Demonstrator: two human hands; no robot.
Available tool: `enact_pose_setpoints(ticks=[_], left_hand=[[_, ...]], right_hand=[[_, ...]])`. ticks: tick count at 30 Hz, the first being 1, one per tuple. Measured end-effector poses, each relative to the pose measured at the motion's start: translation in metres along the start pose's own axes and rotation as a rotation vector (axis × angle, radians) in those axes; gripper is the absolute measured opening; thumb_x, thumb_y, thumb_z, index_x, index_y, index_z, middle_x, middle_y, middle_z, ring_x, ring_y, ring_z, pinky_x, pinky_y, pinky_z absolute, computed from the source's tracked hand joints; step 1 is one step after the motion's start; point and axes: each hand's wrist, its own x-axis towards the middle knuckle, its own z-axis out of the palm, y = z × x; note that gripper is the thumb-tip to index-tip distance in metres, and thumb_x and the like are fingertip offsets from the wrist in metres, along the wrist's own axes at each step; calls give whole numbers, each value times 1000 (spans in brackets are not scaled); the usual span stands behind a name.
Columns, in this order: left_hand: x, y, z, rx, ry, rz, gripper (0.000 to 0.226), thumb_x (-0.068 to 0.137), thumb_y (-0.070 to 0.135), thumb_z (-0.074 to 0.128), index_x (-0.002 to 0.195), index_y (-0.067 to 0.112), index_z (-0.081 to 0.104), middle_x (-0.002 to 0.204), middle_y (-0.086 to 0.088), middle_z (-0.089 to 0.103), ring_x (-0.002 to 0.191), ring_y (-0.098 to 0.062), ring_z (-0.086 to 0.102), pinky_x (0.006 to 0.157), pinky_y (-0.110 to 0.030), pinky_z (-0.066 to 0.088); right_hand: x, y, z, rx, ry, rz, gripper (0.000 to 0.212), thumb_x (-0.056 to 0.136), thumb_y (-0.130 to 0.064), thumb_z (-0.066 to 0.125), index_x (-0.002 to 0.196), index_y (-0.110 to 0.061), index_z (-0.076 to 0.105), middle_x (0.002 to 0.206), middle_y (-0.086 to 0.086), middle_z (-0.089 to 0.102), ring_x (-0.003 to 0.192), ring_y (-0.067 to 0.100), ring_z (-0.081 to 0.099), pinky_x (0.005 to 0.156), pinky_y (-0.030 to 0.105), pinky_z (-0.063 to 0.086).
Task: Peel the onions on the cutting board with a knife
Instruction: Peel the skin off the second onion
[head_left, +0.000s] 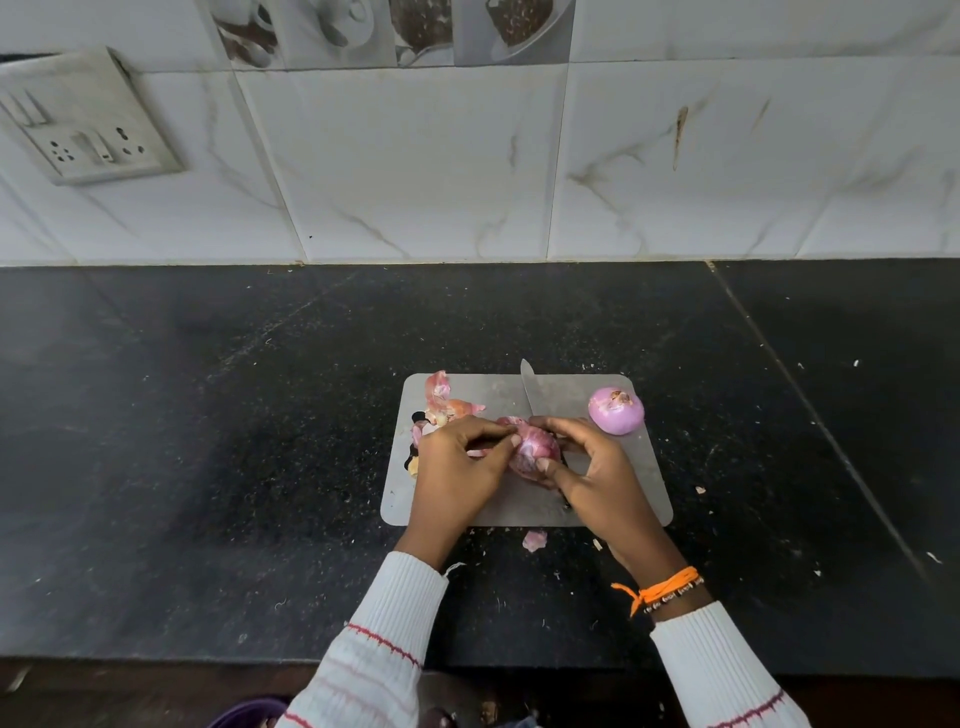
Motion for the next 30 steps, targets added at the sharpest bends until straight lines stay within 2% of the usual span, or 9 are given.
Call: enact_pose_setpoints(ticks=[5, 9, 13, 16, 18, 21, 24, 27, 30], left_hand=[[0, 0, 0, 31, 1, 34, 8, 73, 6, 76, 80, 8, 75, 76, -1, 70, 71, -10, 66, 70, -20, 54], [-1, 0, -1, 87, -16, 90, 5, 72, 4, 76, 77, 6, 75, 74, -5, 70, 67, -10, 64, 66, -15, 51], [-1, -1, 0, 130, -38, 114, 5, 70, 3, 76, 74, 6, 74, 72, -5, 68, 65, -12, 62, 64, -20, 51], [-2, -3, -1, 178, -31, 151, 7, 70, 0, 75, 72, 6, 73, 70, -3, 67, 60, -4, 57, 60, -13, 48], [-4, -5, -3, 157, -35, 151, 8, 72, 0, 74, 75, 7, 74, 70, -1, 67, 61, -4, 59, 61, -14, 49], [-6, -5, -5, 35, -11, 57, 11, 77, 1, 71, 82, 10, 75, 75, 3, 69, 71, -9, 65, 71, -22, 54], [-8, 1, -5, -68, 5, -24, 15, 77, 3, 71, 88, 14, 74, 81, 7, 71, 78, -6, 67, 77, -23, 55], [-9, 2, -5, -19, -2, 45, 15, 75, 7, 74, 88, 15, 74, 82, 8, 70, 77, -2, 67, 75, -19, 55], [-6, 2, -6, 56, -2, 106, 10, 74, 8, 75, 83, 11, 75, 77, 6, 69, 70, -3, 65, 69, -17, 54]], right_hand=[[-3, -2, 0, -20, -12, -21, 43, 79, 9, 63, 105, -25, 59, 103, -19, 56, 97, -15, 52, 77, 0, 40], [-4, -1, 0, -96, -14, -37, 42, 78, 9, 63, 112, -16, 62, 101, -22, 54, 97, -17, 50, 79, -1, 38], [-4, -2, 0, -152, -15, -52, 41, 79, 7, 64, 114, -14, 62, 99, -25, 51, 94, -20, 48, 80, -3, 36], [-5, -2, 2, -181, -19, -52, 41, 78, 8, 65, 114, -12, 62, 97, -24, 50, 93, -18, 48, 80, -4, 35], [-6, -2, 4, -189, -13, -51, 40, 77, 8, 65, 113, -11, 62, 97, -20, 51, 93, -16, 48, 80, -5, 35], [-5, -4, 4, -138, 0, -20, 40, 79, 8, 63, 112, -15, 61, 98, -23, 51, 92, -17, 48, 77, -4, 36], [-5, -5, 3, -85, 11, 5, 41, 80, 6, 62, 109, -23, 60, 101, -22, 54, 95, -16, 50, 79, 0, 40], [-5, -6, 2, -99, 15, -6, 39, 80, 5, 64, 111, -19, 62, 103, -17, 56, 98, -13, 51, 82, 1, 40], [-7, -7, 2, -134, -3, -38, 42, 79, 7, 63, 111, -19, 61, 100, -24, 52, 97, -23, 47, 79, -3, 37]])
